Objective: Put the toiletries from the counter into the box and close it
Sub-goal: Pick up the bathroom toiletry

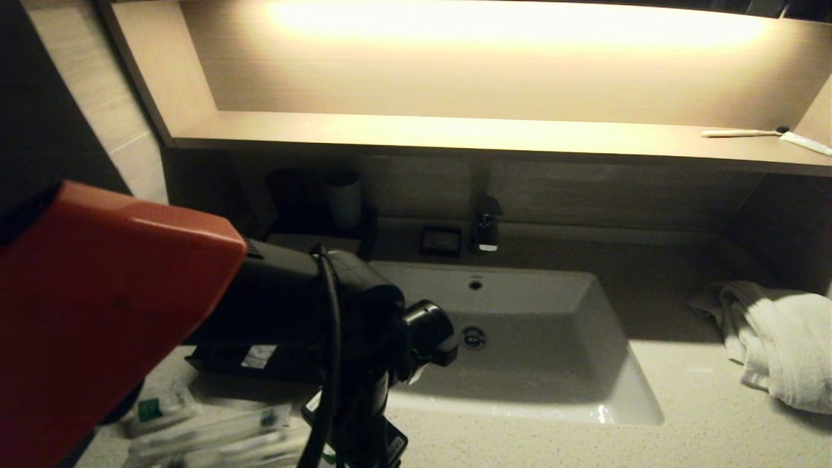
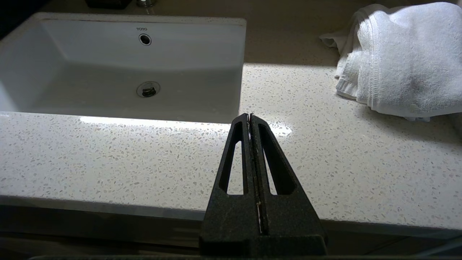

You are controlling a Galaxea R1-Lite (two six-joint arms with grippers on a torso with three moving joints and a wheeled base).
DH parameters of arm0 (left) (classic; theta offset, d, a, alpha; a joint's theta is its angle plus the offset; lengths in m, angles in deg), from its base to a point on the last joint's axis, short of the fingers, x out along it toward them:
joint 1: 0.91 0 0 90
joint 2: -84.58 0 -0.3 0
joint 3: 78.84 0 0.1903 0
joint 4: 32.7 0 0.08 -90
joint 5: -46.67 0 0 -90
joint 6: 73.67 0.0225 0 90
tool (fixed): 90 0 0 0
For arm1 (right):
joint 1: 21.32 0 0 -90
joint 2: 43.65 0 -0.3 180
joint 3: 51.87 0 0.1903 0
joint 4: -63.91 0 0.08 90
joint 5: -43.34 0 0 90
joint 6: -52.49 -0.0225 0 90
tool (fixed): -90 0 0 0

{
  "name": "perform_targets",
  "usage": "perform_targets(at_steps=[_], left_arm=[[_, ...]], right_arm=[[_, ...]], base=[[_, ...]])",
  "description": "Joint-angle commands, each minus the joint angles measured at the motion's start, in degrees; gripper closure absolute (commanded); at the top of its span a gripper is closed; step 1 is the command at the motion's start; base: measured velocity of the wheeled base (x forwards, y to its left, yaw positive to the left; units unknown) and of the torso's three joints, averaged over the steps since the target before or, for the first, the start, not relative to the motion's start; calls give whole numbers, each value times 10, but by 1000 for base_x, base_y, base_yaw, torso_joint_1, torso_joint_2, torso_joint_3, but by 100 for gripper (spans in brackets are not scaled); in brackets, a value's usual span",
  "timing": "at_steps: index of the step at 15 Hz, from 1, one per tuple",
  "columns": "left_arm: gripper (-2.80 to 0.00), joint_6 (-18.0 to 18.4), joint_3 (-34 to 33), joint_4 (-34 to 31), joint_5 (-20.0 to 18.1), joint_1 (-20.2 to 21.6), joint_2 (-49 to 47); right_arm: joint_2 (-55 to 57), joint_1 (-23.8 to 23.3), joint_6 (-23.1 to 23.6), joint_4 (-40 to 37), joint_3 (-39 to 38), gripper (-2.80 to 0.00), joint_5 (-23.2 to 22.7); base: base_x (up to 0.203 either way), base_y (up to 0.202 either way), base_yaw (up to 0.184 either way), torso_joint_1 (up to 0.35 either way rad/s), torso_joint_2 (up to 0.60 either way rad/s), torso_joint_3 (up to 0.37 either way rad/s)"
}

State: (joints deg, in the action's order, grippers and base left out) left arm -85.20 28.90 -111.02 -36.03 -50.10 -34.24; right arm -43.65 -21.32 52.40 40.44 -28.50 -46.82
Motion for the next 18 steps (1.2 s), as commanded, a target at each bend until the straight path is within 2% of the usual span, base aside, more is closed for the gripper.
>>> perform_targets(at_steps=[1,18], left_arm=[[-280,-9,-1,-5,1,1,-5],[-280,-38,-3,-3,-2,19,-26]], right_arm=[[0,0,0,0,0,0,0],[0,0,0,0,0,0,0]], base=[[0,0,0,0,0,0],[0,0,0,0,0,0]])
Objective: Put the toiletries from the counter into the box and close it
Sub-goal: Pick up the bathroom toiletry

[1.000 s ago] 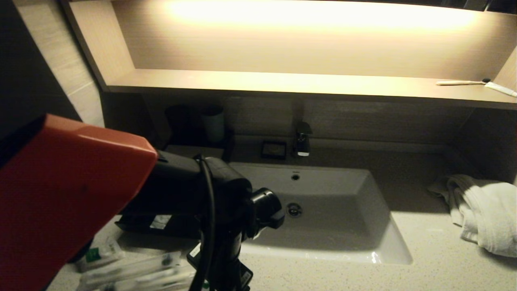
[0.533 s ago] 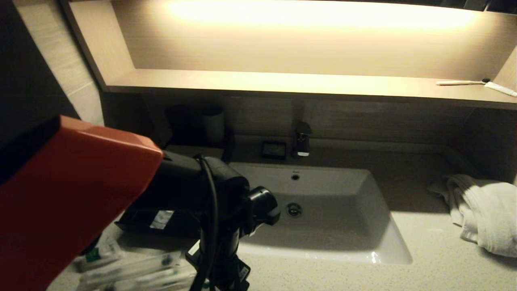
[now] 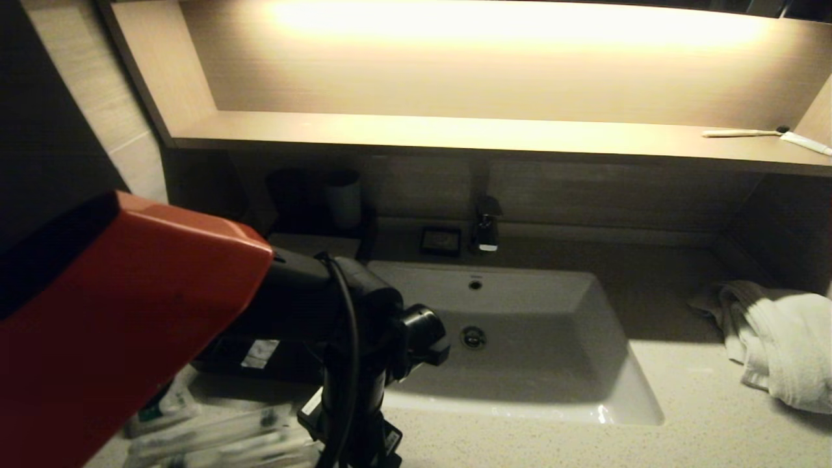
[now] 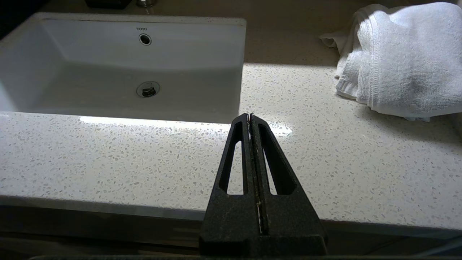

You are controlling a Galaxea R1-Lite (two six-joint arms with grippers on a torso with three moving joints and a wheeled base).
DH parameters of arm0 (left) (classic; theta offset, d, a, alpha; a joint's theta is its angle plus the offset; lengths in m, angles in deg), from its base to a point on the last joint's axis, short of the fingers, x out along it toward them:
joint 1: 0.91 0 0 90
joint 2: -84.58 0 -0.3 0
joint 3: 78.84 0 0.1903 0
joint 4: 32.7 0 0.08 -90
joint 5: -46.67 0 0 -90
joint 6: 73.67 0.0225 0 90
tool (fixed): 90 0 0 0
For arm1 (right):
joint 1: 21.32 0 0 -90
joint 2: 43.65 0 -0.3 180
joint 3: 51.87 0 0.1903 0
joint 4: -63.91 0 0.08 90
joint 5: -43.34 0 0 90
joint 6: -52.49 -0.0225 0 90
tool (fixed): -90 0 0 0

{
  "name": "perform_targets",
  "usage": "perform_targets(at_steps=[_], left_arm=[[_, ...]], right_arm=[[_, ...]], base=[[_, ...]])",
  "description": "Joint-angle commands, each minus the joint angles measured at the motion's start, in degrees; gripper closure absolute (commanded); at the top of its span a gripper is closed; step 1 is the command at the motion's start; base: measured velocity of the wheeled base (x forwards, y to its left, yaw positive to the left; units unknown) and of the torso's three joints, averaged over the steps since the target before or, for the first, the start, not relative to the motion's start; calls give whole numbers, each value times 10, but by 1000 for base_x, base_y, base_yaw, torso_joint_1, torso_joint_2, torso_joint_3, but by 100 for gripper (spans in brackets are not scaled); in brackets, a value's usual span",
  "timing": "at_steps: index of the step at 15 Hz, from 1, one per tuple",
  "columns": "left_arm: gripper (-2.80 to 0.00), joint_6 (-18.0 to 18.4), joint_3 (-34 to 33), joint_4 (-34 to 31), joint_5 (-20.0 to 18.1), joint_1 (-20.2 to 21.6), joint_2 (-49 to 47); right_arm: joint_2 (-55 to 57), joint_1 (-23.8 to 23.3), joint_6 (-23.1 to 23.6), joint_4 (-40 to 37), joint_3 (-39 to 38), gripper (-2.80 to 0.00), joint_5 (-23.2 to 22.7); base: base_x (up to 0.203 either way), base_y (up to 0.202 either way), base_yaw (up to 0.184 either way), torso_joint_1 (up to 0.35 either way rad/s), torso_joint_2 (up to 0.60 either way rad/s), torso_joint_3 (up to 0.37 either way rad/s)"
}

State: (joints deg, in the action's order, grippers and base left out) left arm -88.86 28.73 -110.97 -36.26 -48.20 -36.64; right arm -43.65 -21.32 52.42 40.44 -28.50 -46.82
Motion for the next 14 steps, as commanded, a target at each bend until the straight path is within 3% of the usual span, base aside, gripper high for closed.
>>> perform_targets(at_steps=[1,2,14], left_arm=[[-249,-1,-1,-4,0,0,-2],[0,-1,-1,-4,0,0,-2],[0,-12,-2,-6,1,7,3]], right_arm=[[0,0,0,0,0,0,0],[0,0,0,0,0,0,0],[0,0,0,0,0,0,0]], base=[[0,0,0,0,0,0],[0,0,0,0,0,0],[0,0,0,0,0,0]])
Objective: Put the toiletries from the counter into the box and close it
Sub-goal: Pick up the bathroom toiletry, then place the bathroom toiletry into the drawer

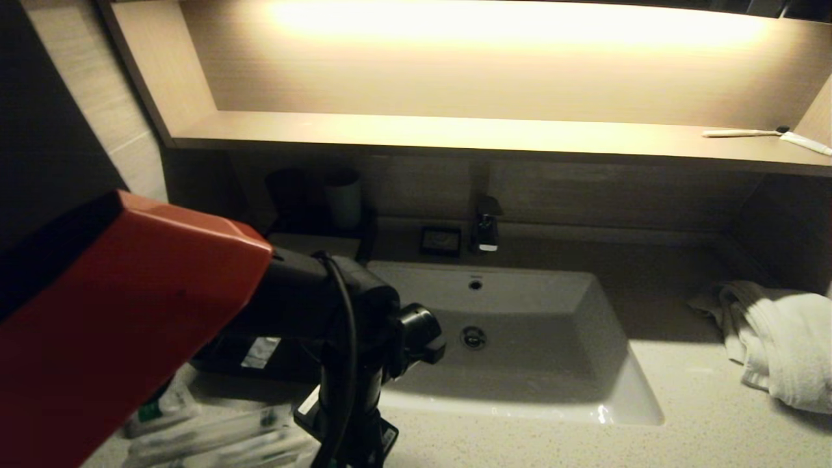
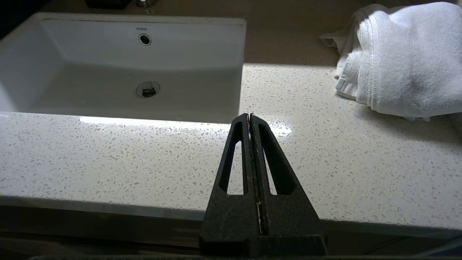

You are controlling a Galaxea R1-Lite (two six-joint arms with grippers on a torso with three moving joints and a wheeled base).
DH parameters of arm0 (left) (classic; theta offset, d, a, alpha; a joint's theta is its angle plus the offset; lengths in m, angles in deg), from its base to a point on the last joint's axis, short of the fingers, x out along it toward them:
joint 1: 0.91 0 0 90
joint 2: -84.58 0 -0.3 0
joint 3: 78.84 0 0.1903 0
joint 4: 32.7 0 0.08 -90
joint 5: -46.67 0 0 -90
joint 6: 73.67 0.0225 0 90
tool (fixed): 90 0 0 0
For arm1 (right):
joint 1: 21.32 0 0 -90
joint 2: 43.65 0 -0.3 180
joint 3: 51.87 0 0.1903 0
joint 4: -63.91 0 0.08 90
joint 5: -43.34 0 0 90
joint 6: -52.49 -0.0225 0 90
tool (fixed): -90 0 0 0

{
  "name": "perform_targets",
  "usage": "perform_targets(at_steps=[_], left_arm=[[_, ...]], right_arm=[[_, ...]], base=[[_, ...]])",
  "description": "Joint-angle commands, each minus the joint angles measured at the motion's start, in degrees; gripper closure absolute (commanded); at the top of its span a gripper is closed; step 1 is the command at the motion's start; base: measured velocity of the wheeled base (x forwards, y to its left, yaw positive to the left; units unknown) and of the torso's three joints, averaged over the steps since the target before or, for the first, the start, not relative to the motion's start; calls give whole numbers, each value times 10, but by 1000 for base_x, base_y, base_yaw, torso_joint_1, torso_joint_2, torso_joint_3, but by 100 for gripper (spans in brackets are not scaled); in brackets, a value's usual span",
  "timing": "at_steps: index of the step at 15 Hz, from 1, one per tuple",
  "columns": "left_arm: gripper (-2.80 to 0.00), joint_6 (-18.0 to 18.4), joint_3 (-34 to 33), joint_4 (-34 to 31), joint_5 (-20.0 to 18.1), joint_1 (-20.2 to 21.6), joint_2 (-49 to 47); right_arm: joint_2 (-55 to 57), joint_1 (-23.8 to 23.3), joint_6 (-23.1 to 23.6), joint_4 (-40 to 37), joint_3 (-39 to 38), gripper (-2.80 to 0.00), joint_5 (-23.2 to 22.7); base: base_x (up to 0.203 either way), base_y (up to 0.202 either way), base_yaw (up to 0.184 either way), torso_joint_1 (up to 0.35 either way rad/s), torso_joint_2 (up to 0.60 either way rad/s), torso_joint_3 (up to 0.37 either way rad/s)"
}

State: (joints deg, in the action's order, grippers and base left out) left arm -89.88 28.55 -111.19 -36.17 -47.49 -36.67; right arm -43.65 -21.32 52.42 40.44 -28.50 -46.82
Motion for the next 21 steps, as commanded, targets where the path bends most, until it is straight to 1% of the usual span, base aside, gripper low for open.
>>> perform_targets(at_steps=[1,6,10,13,14,15,17,18,19,21], left_arm=[[0,-2,0,-3,1,0,6],[0,-10,2,-3,0,7,48],[0,-21,26,3,3,22,106],[0,-30,79,4,4,62,129],[0,-32,93,4,7,78,133],[0,-32,103,5,18,94,135],[0,-32,109,20,57,123,130],[0,-31,110,32,68,136,125],[0,-30,111,44,71,153,117],[0,-30,111,54,72,171,104]], right_arm=[[0,0,0,0,0,0,0],[0,0,0,0,0,0,0],[0,0,0,0,0,0,0],[0,0,0,0,0,0,0],[0,0,0,0,0,0,0],[0,0,0,0,0,0,0],[0,-1,0,0,0,0,0],[0,0,0,0,0,0,0],[0,0,0,0,0,0,0],[0,0,0,0,0,0,0]], base=[[0,0,0,0,0,0],[0,0,0,0,0,0],[0,0,0,0,0,0],[0,0,0,0,0,0],[0,0,0,0,0,0],[0,0,0,0,0,0],[0,0,0,0,0,0],[0,0,0,0,0,0],[0,0,0,0,0,0],[0,0,0,0,0,0]])
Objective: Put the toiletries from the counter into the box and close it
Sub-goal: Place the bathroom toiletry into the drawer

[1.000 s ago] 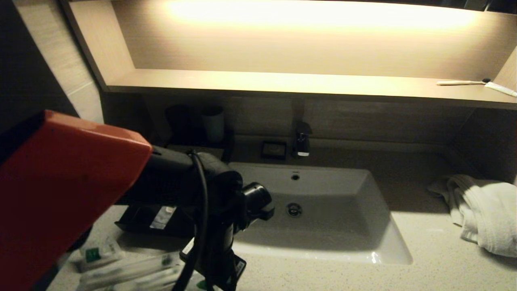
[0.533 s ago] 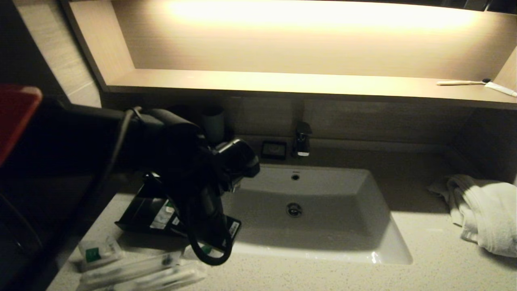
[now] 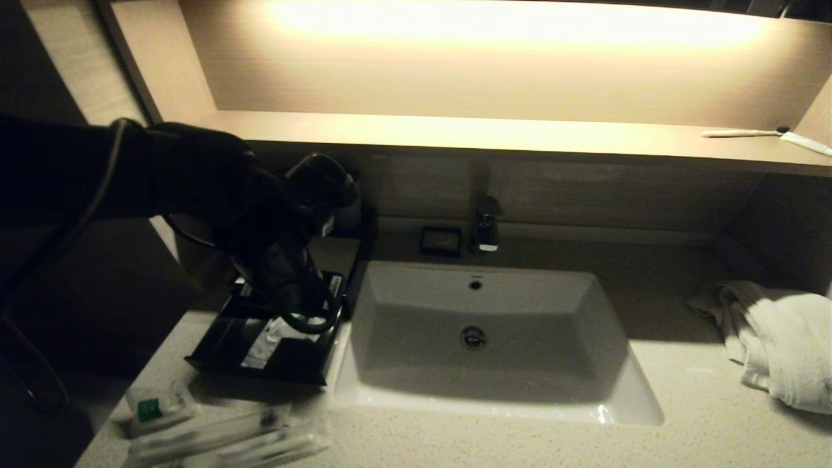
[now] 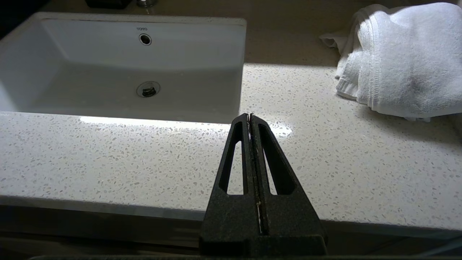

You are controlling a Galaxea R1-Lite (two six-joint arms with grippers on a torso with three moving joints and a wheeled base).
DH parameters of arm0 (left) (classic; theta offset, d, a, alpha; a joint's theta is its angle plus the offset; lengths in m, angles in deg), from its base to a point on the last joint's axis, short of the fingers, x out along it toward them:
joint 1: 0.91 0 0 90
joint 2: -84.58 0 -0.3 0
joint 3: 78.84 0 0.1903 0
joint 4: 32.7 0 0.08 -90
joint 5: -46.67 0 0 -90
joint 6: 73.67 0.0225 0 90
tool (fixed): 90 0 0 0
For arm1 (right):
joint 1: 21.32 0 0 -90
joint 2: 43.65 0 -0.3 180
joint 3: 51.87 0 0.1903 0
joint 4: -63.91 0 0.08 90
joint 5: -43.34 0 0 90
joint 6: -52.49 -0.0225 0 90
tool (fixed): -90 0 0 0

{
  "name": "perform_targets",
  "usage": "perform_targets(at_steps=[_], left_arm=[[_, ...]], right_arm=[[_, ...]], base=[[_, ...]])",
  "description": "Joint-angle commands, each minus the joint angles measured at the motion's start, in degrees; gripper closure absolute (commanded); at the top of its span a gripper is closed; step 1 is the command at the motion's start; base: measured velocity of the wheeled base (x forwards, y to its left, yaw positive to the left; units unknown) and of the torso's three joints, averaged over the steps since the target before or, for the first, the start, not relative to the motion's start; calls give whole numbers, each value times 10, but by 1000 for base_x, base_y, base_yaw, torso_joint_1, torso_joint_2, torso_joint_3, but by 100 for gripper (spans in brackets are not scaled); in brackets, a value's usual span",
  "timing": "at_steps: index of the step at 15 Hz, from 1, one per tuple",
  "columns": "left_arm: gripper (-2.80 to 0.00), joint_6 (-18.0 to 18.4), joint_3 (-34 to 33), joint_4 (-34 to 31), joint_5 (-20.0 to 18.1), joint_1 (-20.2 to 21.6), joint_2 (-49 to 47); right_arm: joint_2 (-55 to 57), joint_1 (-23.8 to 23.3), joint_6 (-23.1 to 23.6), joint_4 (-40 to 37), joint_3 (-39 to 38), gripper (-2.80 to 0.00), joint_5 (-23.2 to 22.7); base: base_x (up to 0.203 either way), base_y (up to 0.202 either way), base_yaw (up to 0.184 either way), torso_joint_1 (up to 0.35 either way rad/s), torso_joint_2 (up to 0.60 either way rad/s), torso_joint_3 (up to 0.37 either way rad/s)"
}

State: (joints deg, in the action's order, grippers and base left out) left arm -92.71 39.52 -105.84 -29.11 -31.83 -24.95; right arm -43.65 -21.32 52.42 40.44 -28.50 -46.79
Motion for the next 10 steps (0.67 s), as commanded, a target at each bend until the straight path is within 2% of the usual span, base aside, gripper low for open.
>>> perform_targets(at_steps=[1,4,10], left_arm=[[0,-2,1,5,1,19,-18],[0,-2,2,38,-4,43,-45],[0,-1,2,50,-4,49,-76]], right_arm=[[0,0,0,0,0,0,0],[0,0,0,0,0,0,0],[0,0,0,0,0,0,0]], base=[[0,0,0,0,0,0],[0,0,0,0,0,0],[0,0,0,0,0,0]])
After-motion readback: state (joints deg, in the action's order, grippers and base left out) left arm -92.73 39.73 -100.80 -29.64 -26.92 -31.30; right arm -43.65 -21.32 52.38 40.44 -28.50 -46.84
